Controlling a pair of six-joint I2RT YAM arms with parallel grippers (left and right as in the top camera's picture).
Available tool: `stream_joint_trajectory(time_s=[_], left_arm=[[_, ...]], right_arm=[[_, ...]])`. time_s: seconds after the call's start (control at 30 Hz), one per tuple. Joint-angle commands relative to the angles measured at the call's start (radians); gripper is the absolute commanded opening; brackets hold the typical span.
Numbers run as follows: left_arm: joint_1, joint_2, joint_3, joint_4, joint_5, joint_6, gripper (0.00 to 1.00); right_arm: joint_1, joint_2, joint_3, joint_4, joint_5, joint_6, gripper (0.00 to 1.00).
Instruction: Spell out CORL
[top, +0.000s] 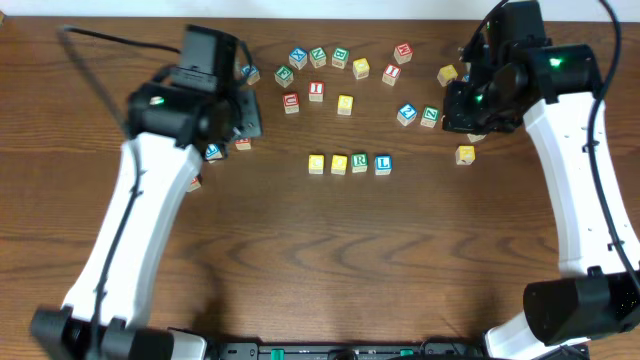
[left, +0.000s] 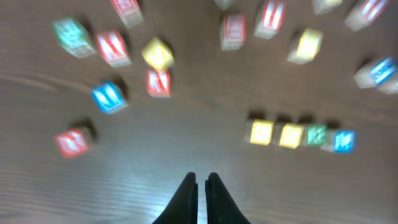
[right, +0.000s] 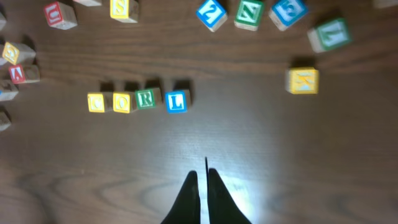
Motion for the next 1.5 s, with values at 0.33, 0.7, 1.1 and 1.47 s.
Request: stream_joint_trajectory(time_s=[0.33, 0.7, 1.1, 1.47], left_arm=[[0.004, 0.298, -0.189, 0.239, 0.25, 0.053, 0.07], [-0.004, 0.432, -0.189, 0.29, 0.252, 0.074, 0.07], [-0.028, 0.436, -0.258, 0.425, 0.299, 0.072, 0.07], [-0.062, 0.436, -0.266, 0.476, 0.299, 0.082, 0.08]], right_arm=[[-0.002, 0.026, -0.508, 0.528, -0.154, 0.093, 0.01], [-0.003, 0.124, -0.663, 0.736, -0.257, 0.153, 0.01], [0.02, 0.206, -0.68, 0.839, -0.238, 0.276, 0.01], [0.08, 0.239, -0.683, 0.896, -0.215, 0.304, 0.01]])
